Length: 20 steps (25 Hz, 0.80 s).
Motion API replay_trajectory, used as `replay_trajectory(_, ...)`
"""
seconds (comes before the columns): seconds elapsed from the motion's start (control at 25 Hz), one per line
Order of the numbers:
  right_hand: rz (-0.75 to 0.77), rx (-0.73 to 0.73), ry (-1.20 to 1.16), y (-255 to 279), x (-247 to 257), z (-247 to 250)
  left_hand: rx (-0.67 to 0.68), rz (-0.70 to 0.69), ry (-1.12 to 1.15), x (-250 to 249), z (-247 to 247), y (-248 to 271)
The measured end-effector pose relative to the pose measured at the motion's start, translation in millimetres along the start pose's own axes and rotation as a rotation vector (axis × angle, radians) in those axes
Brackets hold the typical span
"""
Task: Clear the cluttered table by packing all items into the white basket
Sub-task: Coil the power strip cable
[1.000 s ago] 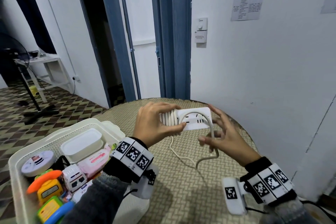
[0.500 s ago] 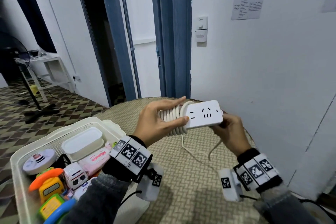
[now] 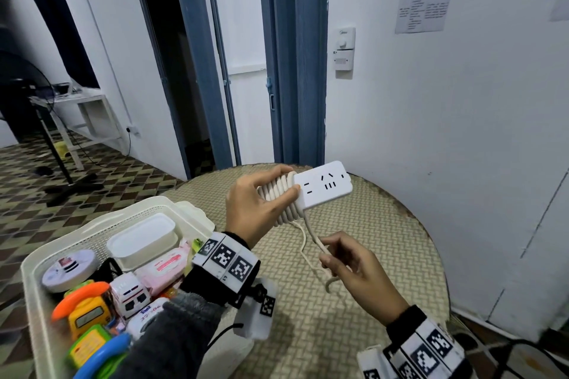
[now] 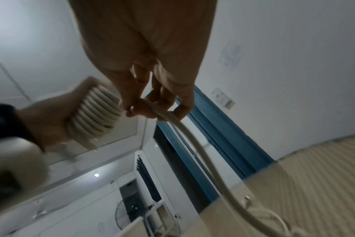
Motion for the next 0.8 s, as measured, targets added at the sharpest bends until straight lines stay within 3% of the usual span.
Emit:
replay_trajectory(0.12, 0.206, -0.005, 0.241, -13.0, 26.5, 4.5, 0.033, -0.070, -0.061, -1.1, 0.8, -0.5)
replay_trajectory(0.28, 0.449, -0.100, 0.579, -37.6, 43.5, 18.1, 0.233, -0.192, -0.310, -8.6, 5.8, -1.6)
replay_trajectory(0.36, 0.519, -0.167, 0.727, -48.1, 51.2, 23.0, 0.350, -0.218, -0.308, -7.7, 4.0, 2.3)
replay_trajectory(0.44, 0.549, -0.209, 0.793, -57.4, 58.3, 25.9, 0.358, -0.212, -0.227, -3.6, 0.0, 7.4)
replay_trajectory(0.64, 0.356, -0.164, 0.802, -72.0, 49.3, 40.2, 0.229, -0.160, -0.215, 1.7, 1.7, 7.3)
replay_trajectory(0.8, 0.174, -0.048, 0.356, -80.6, 43.0, 43.0, 0.170, -0.179, -0.323, 5.4, -2.0, 12.4)
Point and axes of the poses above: each hand's wrist, its own y-axis away from the middle knuckle, its own z-axis out of the back of the hand, x = y × z, the point moved 2 cm from there along -y, towards the middle knuckle, and after that the axes turned 14 degrees about z, right-handed, at the moved point
